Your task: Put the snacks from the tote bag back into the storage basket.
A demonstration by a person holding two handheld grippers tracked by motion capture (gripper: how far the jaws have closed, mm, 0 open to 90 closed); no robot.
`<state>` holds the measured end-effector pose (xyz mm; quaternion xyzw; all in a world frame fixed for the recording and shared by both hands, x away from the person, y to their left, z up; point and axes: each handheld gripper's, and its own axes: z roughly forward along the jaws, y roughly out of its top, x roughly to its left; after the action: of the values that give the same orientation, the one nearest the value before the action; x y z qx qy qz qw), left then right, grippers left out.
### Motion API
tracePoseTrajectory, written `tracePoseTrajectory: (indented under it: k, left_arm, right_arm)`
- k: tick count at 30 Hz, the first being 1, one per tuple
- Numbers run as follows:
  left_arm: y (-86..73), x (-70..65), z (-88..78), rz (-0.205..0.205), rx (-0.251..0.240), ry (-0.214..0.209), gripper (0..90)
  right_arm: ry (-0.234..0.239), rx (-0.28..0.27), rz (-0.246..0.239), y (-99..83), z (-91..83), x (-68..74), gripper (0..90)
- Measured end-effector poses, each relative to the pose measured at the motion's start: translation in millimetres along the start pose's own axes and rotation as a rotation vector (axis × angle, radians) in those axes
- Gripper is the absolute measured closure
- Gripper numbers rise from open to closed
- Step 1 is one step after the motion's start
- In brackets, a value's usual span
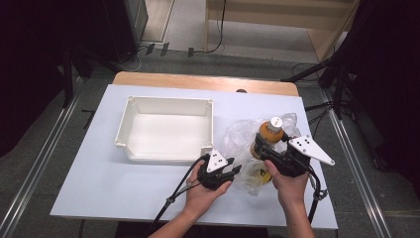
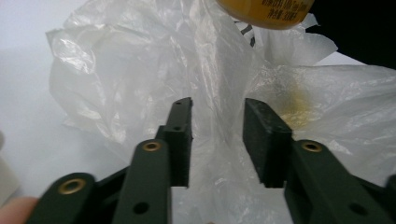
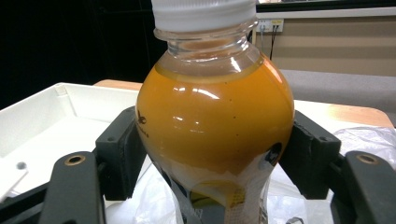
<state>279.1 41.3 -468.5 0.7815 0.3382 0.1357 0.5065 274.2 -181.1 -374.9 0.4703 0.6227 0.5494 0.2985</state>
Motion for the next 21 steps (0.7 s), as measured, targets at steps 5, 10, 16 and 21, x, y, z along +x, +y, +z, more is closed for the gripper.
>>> tracePoseTrajectory:
  k: [5, 10, 16, 21]
  left_arm:
    - [-1.7, -0.5, -10.8, 0.013, -0.02, -0.026, 44.8]
    - [-6.7, 2.7, -26.6, 0.022, -0.043, -0.028, 29.0]
    - [-12.7, 10.9, -43.1, 0.015, -0.057, -0.029, 15.4]
    - [-16.0, 16.7, -53.0, 0.019, -0.047, -0.024, 10.3]
  right_arm:
    - [-0.006, -0.001, 0.004, -0.3, -0.7, -1.5, 30.9]
    - [-0.014, 0.004, 0.003, -1.6, -0.3, -1.9, 30.9]
    - [-0.017, 0.01, 0.008, -3.3, 1.3, -1.3, 30.9]
    - [-0.014, 0.014, 0.013, -4.3, 3.1, -0.7, 30.8]
